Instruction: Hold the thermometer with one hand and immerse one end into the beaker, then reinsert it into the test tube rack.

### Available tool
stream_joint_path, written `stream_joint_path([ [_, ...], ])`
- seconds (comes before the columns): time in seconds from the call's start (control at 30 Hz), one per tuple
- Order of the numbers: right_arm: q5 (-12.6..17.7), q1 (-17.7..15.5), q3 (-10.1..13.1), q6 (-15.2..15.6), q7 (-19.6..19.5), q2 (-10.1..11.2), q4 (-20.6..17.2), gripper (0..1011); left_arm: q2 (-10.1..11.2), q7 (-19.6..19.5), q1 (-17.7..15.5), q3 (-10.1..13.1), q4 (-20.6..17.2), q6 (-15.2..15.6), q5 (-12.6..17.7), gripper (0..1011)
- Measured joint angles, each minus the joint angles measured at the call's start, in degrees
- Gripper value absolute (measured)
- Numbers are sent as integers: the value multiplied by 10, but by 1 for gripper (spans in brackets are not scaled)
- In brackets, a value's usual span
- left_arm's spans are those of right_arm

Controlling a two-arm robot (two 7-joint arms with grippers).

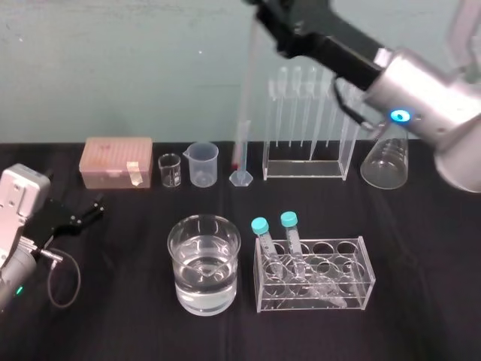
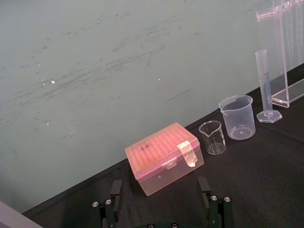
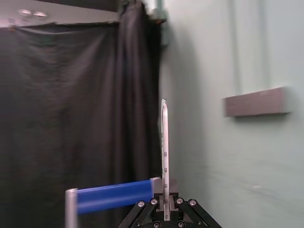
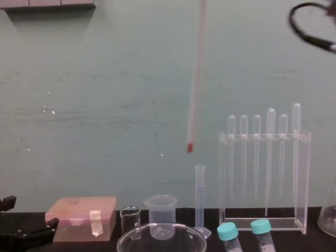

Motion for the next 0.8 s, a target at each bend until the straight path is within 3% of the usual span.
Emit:
stream_joint_path([
  [0.37, 15, 28, -77, 3, 73, -32, 88, 56, 0, 0, 0, 0, 0, 0, 0, 1008],
  [0.53, 2, 31, -106, -33, 110, -40, 143, 56, 0, 0, 0, 0, 0, 0, 0, 1008],
  [0.8, -13, 31, -134, -75, 146, -56, 210, 56, 0, 0, 0, 0, 0, 0, 0, 1008],
])
